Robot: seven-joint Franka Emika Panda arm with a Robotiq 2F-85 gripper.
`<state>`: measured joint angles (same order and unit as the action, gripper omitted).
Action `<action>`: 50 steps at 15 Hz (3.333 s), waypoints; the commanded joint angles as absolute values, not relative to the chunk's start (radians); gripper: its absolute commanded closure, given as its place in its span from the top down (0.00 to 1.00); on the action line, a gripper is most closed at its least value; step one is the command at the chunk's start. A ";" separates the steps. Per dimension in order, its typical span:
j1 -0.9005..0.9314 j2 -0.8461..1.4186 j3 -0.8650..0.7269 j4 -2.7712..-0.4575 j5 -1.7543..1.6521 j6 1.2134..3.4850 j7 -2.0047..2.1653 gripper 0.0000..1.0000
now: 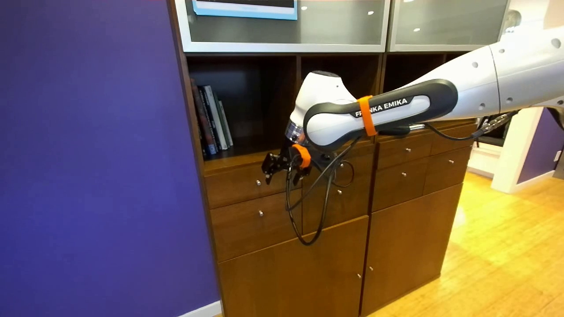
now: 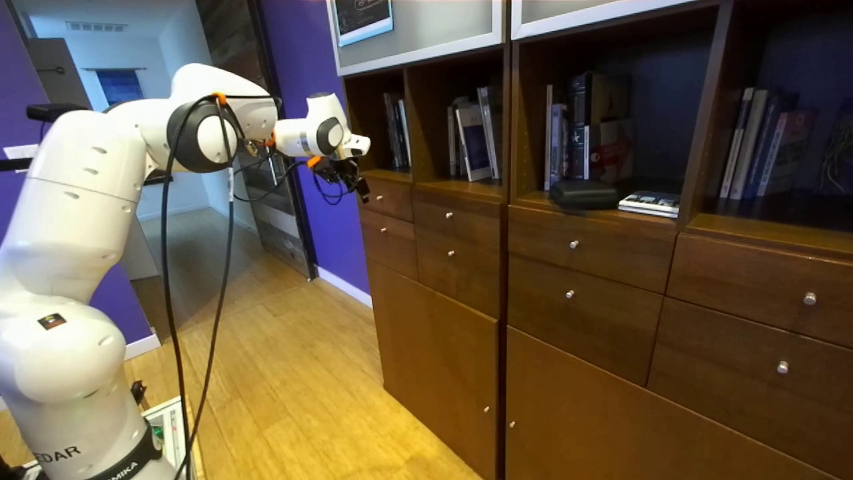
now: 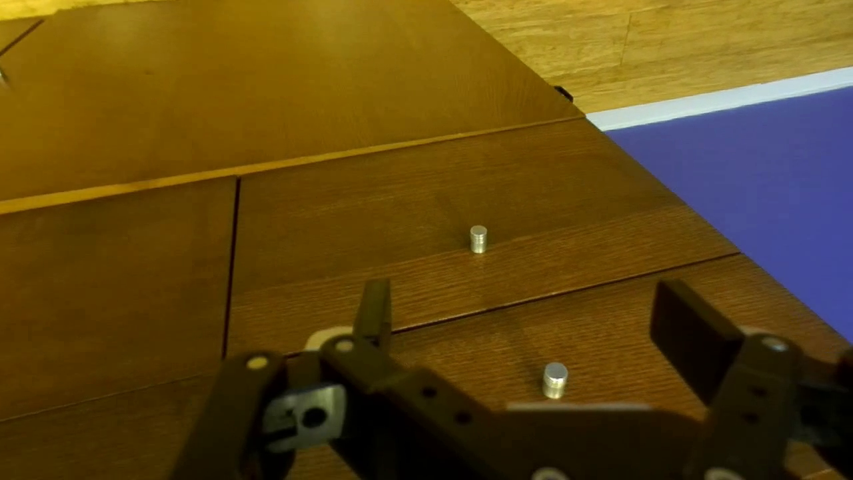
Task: Pull the top drawer on the far left until its fully open
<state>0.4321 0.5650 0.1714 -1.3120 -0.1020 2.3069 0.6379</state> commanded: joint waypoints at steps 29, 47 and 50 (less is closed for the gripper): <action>0.565 1.124 0.045 -0.431 -0.071 2.048 0.606 0.05; 0.678 1.028 0.065 -0.470 -0.037 1.660 0.648 0.05; 0.692 1.019 0.070 -0.468 -0.030 1.592 0.656 0.39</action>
